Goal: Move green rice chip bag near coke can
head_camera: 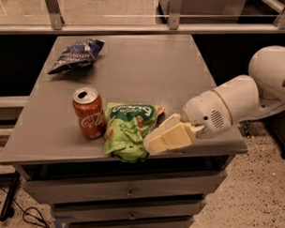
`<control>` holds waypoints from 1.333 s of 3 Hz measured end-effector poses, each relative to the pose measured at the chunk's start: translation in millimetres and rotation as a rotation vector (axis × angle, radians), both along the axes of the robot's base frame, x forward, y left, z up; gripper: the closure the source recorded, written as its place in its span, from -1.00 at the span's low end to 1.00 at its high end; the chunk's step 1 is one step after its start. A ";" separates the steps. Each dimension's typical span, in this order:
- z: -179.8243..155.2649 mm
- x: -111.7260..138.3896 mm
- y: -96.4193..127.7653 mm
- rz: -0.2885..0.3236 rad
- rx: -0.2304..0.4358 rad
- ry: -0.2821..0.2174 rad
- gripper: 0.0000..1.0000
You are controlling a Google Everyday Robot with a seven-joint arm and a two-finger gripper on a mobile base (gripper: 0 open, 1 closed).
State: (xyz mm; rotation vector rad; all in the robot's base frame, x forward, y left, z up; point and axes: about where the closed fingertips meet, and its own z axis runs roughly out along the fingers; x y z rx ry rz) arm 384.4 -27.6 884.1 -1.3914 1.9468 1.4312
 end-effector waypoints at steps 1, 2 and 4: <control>-2.0 1.8 -6.8 -0.029 -0.020 0.001 -0.74; -0.6 12.6 -22.4 -0.078 -0.054 -0.022 -1.00; 38.4 96.7 -101.4 -0.263 -0.194 -0.348 -1.00</control>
Offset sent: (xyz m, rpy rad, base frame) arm 0.0274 -0.0476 0.0006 -0.0957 -0.0466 -0.1455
